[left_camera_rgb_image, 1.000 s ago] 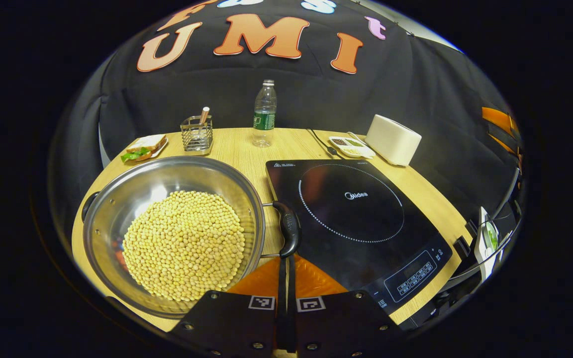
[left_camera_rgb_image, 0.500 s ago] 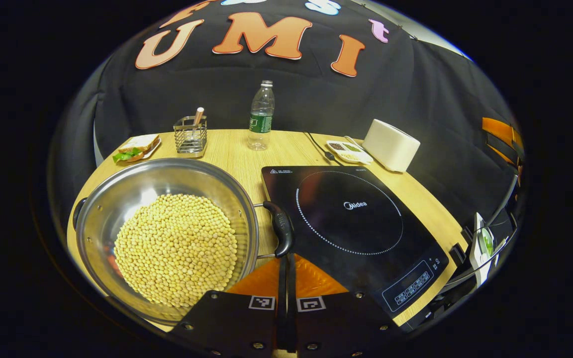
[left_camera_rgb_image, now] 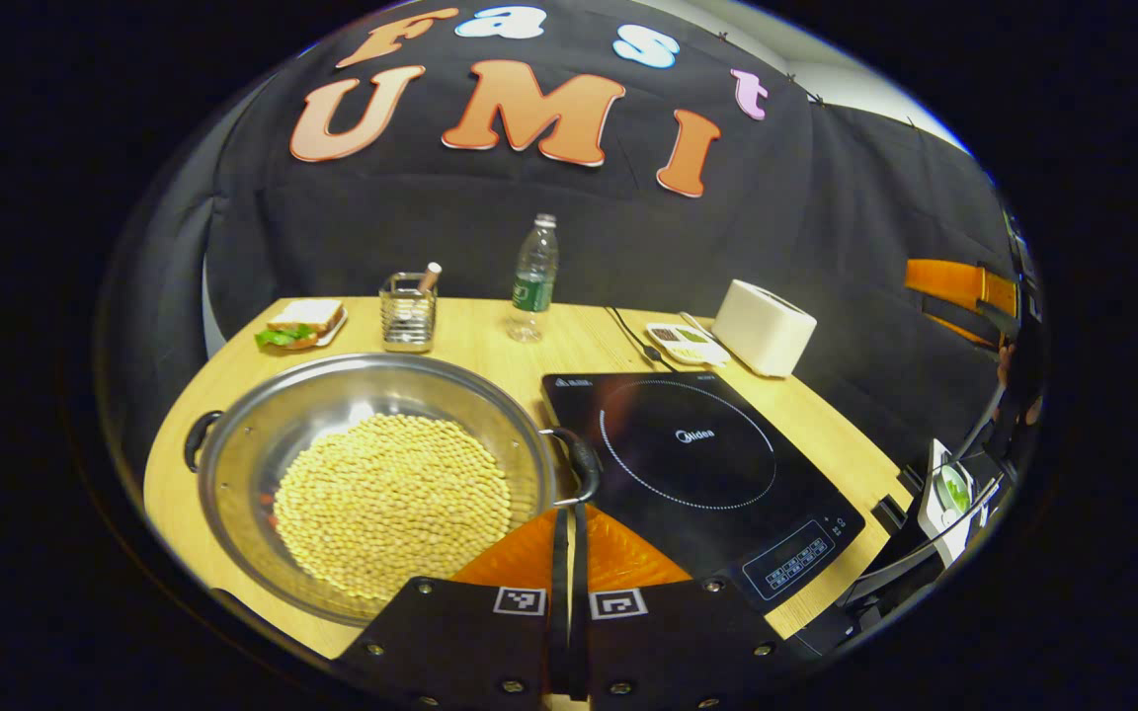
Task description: First push the handle of the pot to place it horizontally, then grasp the pot with both hands and set it on the induction cooktop.
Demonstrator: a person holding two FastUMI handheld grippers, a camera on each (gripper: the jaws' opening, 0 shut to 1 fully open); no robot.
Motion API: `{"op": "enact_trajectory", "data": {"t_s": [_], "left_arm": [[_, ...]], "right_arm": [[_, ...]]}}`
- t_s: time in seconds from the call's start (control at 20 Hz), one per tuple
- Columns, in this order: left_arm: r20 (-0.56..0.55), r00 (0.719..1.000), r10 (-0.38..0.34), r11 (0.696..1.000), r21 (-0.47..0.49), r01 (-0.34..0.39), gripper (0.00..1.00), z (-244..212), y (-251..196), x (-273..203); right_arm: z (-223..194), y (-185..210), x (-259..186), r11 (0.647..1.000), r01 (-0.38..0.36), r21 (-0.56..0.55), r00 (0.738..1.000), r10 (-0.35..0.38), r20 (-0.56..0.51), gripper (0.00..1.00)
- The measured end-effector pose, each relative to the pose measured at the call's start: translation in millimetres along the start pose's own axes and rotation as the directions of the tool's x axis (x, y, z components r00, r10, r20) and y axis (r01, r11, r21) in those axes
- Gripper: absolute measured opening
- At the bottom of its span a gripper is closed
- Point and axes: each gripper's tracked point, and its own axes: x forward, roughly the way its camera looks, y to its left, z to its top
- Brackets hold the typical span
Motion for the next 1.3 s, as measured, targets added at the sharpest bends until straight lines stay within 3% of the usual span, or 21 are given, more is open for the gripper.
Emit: {"op": "enact_trajectory", "data": {"t_s": [0.1,0.15,0.2,0.25,0.3,0.5,0.6,0.7,0.75,0.8,1.05,1.3], "left_arm": [[0.052,0.997,0.051,0.998,0.023,-0.052,0.02,14.4,31.0,-19.7],[0.067,0.994,0.084,0.996,0.031,-0.087,0.01,18.4,49.0,-27.9],[0.078,0.990,0.115,0.993,0.031,-0.117,0.01,20.3,65.8,-35.3],[0.087,0.987,0.138,0.990,0.025,-0.140,0.02,22.3,79.1,-42.6],[0.095,0.983,0.159,0.987,0.017,-0.162,0.01,23.2,94.3,-49.5],[0.110,0.953,0.282,0.959,0.004,-0.284,0.01,23.2,165.8,-67.8],[0.114,0.945,0.306,0.952,-0.012,-0.306,0.10,24.5,187.6,-73.4],[0.110,0.945,0.308,0.951,-0.024,-0.307,0.12,20.6,205.1,-68.4],[0.114,0.944,0.310,0.951,-0.032,-0.309,0.29,21.5,215.5,-66.6],[0.112,0.944,0.311,0.951,-0.038,-0.308,0.32,21.5,223.5,-65.2],[0.104,0.952,0.288,0.957,-0.008,-0.288,0.86,16.6,251.8,-44.5],[0.032,0.953,0.303,0.953,-0.014,-0.302,0.86,2.9,282.7,-17.3]], "right_arm": [[-9.7,25.8,2.9,1.000,-0.024,0.004,1.000,0.024,-0.012,0.99],[-14.7,37.8,3.6,0.999,-0.034,0.011,0.999,0.034,-0.017,0.95],[-21.3,51.2,4.8,0.999,-0.044,0.021,0.999,0.045,-0.025,0.99],[-29.1,65.0,5.7,0.998,-0.059,0.031,0.998,0.060,-0.034,0.95],[-36.6,78.5,6.4,0.997,-0.069,0.038,0.996,0.071,-0.044,0.99],[-65.7,126.0,14.2,0.996,-0.086,0.018,0.994,0.088,-0.071,0.95],[-84.7,150.1,21.2,0.994,-0.105,0.002,0.990,0.104,-0.100,0.95],[-107.5,171.6,26.1,0.992,-0.124,-0.002,0.982,0.123,-0.145,0.95],[-118.0,182.1,30.9,0.992,-0.129,-0.002,0.977,0.127,-0.168,0.95],[-126.4,190.4,35.3,0.991,-0.132,-0.008,0.974,0.128,-0.186,0.95],[-172.1,212.5,55.2,0.991,-0.119,-0.058,0.958,0.099,-0.269,0.95],[-203.1,219.1,68.0,0.989,-0.098,-0.112,0.943,0.056,-0.328,0.95]]}}
